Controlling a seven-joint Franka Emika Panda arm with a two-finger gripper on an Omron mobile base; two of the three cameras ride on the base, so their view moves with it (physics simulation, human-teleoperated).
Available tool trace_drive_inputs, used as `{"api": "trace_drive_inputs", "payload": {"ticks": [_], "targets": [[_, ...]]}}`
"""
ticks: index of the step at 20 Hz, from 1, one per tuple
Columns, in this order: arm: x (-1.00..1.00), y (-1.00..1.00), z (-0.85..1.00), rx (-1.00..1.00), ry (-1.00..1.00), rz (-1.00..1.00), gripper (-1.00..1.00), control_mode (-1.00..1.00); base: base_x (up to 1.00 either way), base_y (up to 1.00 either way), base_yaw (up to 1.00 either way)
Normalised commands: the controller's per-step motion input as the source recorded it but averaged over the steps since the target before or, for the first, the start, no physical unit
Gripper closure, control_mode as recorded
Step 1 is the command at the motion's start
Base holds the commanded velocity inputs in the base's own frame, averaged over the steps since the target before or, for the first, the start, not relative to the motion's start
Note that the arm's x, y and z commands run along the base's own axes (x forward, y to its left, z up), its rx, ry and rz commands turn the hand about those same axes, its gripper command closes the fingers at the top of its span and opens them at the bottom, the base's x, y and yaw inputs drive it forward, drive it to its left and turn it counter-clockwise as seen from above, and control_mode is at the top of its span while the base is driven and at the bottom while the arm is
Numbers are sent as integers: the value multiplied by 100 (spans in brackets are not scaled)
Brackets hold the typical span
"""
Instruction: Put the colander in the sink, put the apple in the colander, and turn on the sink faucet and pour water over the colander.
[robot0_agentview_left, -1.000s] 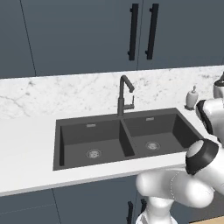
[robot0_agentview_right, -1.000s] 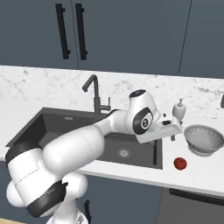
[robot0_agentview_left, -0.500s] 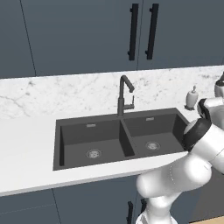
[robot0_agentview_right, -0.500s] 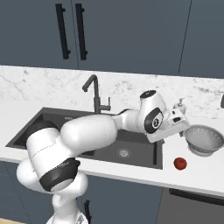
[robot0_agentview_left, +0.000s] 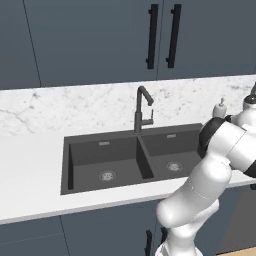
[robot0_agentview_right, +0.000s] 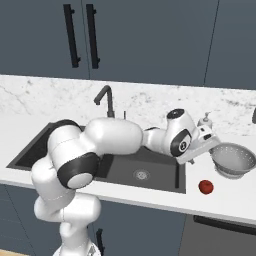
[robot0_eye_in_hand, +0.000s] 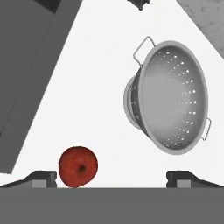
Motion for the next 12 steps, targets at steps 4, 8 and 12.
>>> {"api": "trace_drive_inputs", "payload": {"ticks": [4,8,12], "targets": [[41,-16,-22,0,0,6,-100,-100,0,0,0],[26,-22,-11,0,0,2,-100,-100,0,0,0],[16,-18,-7,-3,1,0,-100,-100,0,0,0]]}}
